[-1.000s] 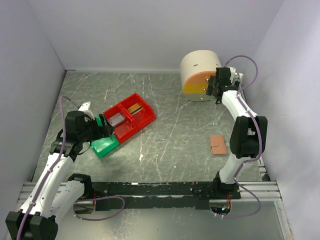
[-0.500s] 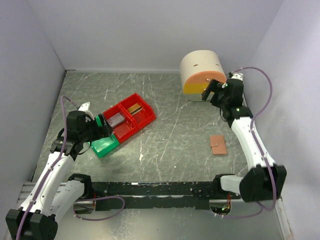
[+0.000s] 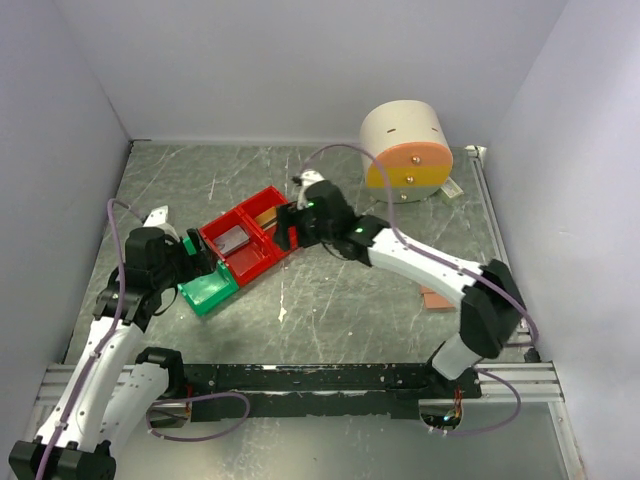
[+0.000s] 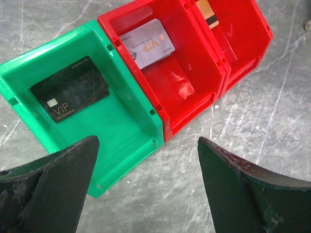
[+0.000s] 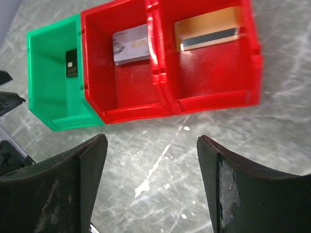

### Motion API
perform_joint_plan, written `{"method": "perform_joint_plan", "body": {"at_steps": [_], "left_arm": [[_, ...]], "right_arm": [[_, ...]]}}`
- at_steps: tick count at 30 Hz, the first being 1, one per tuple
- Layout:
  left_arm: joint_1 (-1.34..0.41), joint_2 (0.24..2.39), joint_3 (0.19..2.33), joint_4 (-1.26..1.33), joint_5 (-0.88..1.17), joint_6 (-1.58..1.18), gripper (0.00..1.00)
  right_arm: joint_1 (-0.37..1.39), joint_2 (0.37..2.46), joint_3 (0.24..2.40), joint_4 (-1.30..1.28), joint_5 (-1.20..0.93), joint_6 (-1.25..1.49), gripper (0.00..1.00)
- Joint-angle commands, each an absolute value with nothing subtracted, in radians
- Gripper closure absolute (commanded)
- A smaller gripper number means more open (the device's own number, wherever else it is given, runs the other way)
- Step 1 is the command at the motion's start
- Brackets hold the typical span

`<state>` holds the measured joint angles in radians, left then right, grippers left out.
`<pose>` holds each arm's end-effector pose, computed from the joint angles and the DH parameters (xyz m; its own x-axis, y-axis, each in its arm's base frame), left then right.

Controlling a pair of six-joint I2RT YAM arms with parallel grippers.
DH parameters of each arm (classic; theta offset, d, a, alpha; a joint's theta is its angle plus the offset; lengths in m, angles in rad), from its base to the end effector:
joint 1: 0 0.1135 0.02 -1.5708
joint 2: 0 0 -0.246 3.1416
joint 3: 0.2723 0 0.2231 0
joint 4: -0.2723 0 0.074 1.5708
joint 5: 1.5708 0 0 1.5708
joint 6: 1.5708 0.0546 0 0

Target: Take the credit cards out of the card holder

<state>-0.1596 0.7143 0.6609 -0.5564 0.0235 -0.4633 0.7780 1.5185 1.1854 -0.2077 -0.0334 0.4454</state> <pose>0.1551 -0.0263 0.2495 -0.5853 -0.3583 -0.7273 -0.0935 0.9209 -0.3784 0.2409 0.2400 0.2794 -0.6419 -0.0280 -0.7663 -0.4934 0.7800 0.3849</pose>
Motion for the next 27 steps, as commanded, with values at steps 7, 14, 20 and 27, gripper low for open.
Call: {"method": "perform_joint_plan", "body": {"at_steps": [7,14,20,27], "left_arm": [[-0.164,0.655,0.696,-0.574,-0.041,-0.48,0.05],[-0.164,0.673,0.701,-0.581,-0.04,-0.487,0.05],[-0.165,0.672,0.702,-0.589,-0.049,-0.495,0.05],[-0.166,0.676,0.701,-0.584,-0.037,-0.492,0.05]], "right_arm": [[0.952,1.744,1.392,-0.339,0.154,0.401,0.3],[0.958,1.833,1.459,-0.39,0.183,0.406,0.32],[0.958,1.909,1.527,-0.429,0.181,0.409,0.35],[0.964,1.97,1.603,-0.449,0.183,0.407,0.37]]}}
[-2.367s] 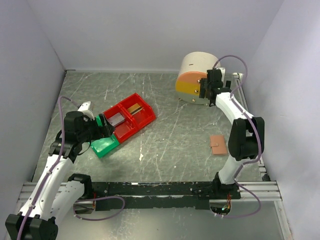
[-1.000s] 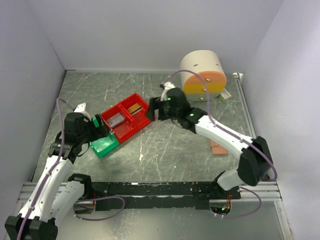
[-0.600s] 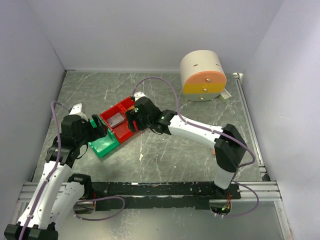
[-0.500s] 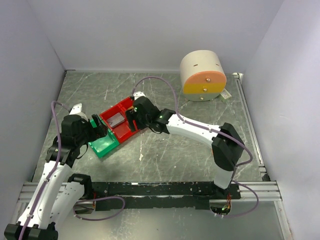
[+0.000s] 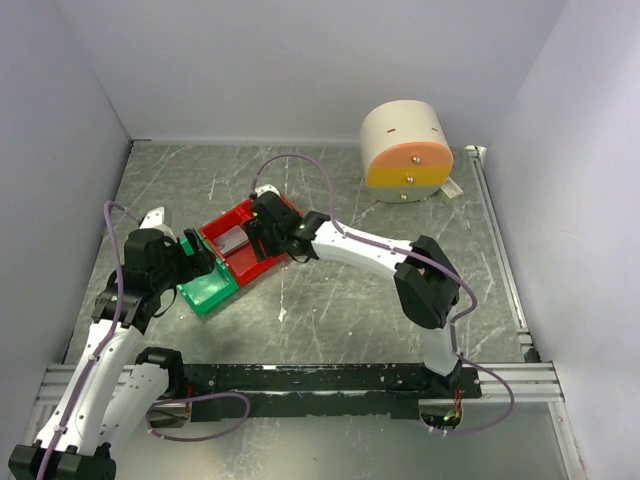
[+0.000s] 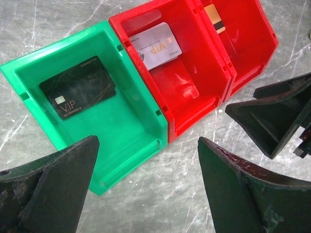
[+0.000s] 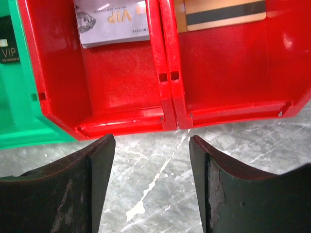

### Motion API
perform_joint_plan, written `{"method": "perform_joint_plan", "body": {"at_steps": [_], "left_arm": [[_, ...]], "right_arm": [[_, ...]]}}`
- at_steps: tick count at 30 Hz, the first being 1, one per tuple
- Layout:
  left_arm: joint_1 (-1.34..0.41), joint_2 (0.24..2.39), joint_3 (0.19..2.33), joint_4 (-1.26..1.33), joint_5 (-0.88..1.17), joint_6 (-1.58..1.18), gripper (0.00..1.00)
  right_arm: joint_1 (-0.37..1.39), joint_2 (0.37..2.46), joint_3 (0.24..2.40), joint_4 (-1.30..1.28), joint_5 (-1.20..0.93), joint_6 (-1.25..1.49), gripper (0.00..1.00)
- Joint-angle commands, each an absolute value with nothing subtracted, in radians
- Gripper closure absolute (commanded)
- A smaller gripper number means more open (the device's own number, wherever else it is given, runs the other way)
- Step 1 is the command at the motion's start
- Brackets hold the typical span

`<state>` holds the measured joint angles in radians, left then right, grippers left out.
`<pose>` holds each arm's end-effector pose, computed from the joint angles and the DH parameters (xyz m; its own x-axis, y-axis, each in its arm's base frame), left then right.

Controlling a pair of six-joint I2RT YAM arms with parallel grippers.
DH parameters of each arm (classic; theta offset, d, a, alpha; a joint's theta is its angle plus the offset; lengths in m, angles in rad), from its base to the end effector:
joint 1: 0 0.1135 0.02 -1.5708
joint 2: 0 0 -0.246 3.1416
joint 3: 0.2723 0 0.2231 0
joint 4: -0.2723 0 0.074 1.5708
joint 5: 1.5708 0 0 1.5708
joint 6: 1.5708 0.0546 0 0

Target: Take the credit cards out of the card holder

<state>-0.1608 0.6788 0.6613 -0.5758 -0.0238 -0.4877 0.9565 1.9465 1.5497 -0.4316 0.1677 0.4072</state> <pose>0.1493 -0.0229 0.2523 -0.5534 -0.3848 -0.7387 -0.1344 0.9165 -0.3768 0.2484 0.3364 0.2204 -0.6833 -0.2913 -0.6695 -0.5119 0.8450 0.1548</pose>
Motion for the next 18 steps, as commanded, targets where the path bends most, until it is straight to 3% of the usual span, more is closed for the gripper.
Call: {"method": "perform_joint_plan", "body": {"at_steps": [1,18], "left_arm": [[-0.166,0.678,0.702,-0.584,-0.037,-0.492,0.05],[-0.166,0.685,0.703,-0.587,-0.035,-0.494,0.05]], "right_arm": [[0.965,1.979,1.608,-0.441,0.181,0.404,0.38],[0.965,2.218,1.857,-0.523,0.337,0.317,0.56]]}}
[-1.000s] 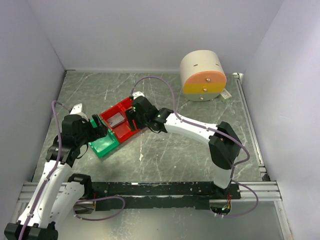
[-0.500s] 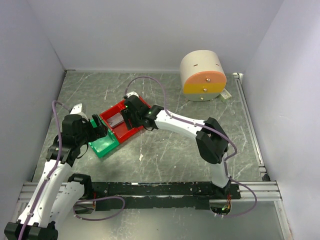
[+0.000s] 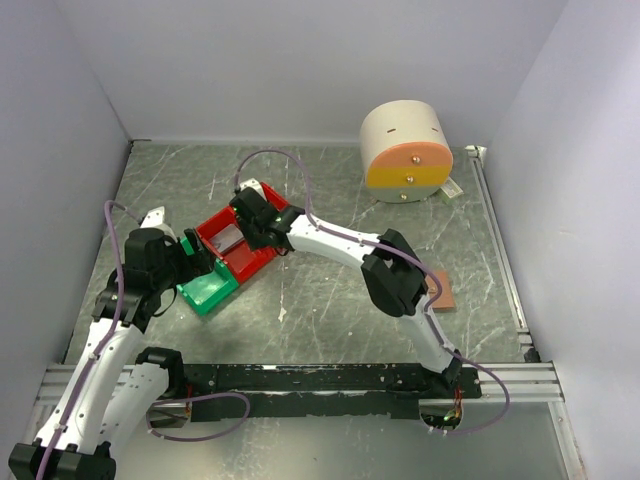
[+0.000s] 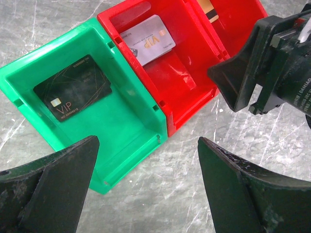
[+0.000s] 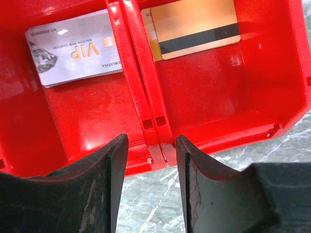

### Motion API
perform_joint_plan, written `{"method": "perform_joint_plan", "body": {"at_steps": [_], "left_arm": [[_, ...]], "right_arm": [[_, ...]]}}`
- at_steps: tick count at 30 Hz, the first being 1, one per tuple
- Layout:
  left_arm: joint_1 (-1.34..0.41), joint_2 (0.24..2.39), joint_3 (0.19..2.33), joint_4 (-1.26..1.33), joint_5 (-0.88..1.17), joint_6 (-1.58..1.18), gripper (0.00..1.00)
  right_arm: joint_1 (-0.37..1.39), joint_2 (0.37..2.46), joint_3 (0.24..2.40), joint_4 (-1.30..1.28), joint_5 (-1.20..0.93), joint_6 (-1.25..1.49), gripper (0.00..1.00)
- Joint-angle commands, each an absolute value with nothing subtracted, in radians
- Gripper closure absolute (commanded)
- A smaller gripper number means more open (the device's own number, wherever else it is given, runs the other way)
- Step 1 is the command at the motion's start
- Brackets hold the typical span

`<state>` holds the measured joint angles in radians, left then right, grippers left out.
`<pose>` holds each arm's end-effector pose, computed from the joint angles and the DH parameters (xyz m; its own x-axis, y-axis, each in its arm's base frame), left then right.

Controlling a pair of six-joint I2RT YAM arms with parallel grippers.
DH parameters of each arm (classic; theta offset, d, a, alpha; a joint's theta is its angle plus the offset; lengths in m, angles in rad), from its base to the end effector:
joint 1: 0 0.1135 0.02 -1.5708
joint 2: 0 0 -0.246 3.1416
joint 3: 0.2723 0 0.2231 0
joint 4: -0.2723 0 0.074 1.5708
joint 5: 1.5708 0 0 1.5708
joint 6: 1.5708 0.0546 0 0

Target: Take the credit cards out of the card holder

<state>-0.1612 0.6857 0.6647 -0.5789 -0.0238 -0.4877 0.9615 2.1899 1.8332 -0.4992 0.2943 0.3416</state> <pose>0.1501 -0.0231 0.2522 -0.5584 -0.3838 -0.7355 -0.1365 0.9170 -0.3749 0.2807 0.3746 0.1997 -0.6336 -0.3478 -0.6910 -0.4921 0.8704 0.0132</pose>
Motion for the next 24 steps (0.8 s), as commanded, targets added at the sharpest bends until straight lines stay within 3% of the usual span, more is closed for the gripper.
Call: {"method": "perform_joint_plan", "body": {"at_steps": [1,12,24], "left_arm": [[-0.166,0.684,0.703,-0.586,-0.035,-0.493,0.05],[-0.166,0.69,0.702,-0.586,-0.03,-0.494,0.05],[-0.166,0.691,0.702,-0.589,-0.035,-0.497,0.05]], "right_arm": [[0.965,2.219,1.856,-0.52,0.341,0.315,0.56],[0.929,2.248,1.895,-0.496,0.283,0.264,0.49],[0.919,2.321,1.976,-0.486,0.271,0.224,0.63]]}}
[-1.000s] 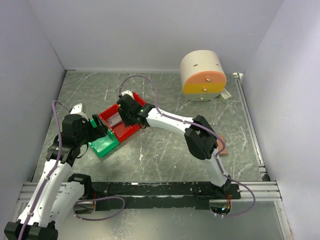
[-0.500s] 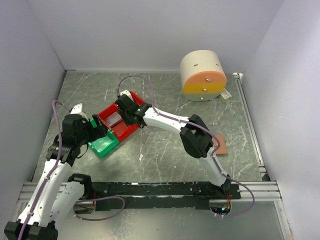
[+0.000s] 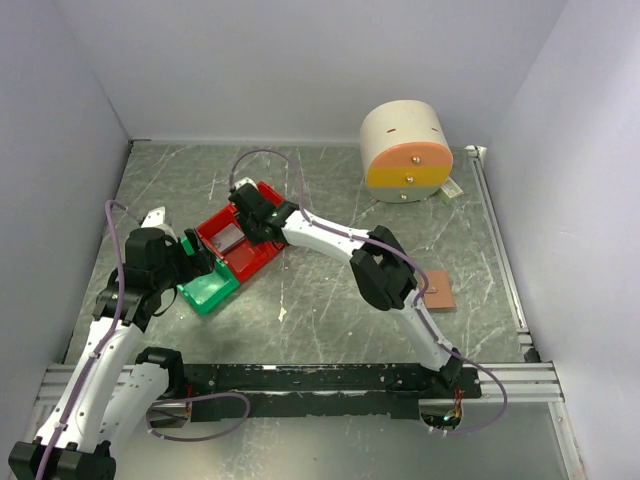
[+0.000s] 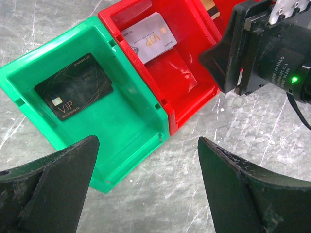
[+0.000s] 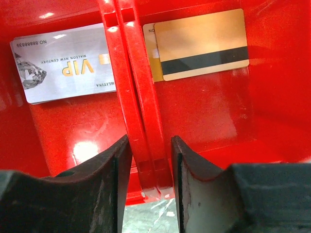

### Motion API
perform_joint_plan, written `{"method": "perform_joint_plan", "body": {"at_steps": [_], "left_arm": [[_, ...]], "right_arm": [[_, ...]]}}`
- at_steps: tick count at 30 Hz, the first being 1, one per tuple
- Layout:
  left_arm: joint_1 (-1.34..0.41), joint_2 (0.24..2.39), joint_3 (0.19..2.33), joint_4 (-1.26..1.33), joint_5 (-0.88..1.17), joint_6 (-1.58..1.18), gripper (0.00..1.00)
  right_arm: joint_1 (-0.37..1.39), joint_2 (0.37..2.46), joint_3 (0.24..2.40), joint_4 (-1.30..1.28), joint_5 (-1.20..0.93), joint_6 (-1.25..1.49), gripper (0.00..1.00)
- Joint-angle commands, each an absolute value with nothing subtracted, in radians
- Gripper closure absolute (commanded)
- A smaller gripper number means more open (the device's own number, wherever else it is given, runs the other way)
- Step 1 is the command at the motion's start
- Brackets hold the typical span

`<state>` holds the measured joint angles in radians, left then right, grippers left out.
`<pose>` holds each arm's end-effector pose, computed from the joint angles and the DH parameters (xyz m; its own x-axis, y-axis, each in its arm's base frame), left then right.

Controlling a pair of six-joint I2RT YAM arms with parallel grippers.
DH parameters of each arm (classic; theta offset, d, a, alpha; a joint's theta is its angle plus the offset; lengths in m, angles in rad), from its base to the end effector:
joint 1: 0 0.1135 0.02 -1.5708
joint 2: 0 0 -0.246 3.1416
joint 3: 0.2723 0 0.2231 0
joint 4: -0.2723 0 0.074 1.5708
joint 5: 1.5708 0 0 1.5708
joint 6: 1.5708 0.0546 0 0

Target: Take the credit cards out of the card holder

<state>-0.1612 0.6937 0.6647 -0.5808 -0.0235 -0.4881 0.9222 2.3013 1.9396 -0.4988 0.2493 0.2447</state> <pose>0.1510 -0.0233 0.2509 -0.5656 -0.3830 -0.7304 -0.1401 0.9174 -0.3725 0.3062 0.3816 0.1806 -0.6079 -0.4133 -0.6780 -0.5440 0.8387 -0.0235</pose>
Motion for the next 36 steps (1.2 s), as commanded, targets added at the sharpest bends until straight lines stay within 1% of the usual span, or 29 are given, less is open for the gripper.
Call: {"method": "perform_joint_plan", "body": {"at_steps": [1,6,7,8,10,22,31,36], "left_arm": [[-0.166,0.692,0.702,-0.589,-0.035,-0.497,0.05],[-0.166,0.691,0.699,-0.586,-0.029,-0.496,0.05],[-0.166,0.693,0.699,-0.586,-0.027,-0.497,0.05],[-0.167,0.696,0.699,-0.587,-0.027,-0.496,0.05],[-0.166,0.702,0.7,-0.589,-0.027,-0.498,0.05],[-0.167,0.709,0.701,-0.589,-0.019,-0.499,0.05],[-0.174,0.706,0.697,-0.59,-0.015,-0.499,0.05],[-0.176,0.709,0.697,-0.589,-0.013,-0.499,0.05]], "right_arm": [[0.919,2.321,1.976,-0.486,0.282,0.224,0.64],[0.917,2.289,1.934,-0.479,0.342,0.243,0.71],[0.916,2.277,1.916,-0.471,0.353,0.249,0.72],[0.915,2.263,1.896,-0.463,0.362,0.258,0.76],[0.912,2.235,1.841,-0.436,0.37,0.272,0.78],[0.875,2.057,1.598,-0.443,0.478,0.412,0.79],[0.791,1.864,1.354,-0.475,0.502,0.568,0.79],[0.779,1.794,1.284,-0.493,0.522,0.598,0.78]]}}
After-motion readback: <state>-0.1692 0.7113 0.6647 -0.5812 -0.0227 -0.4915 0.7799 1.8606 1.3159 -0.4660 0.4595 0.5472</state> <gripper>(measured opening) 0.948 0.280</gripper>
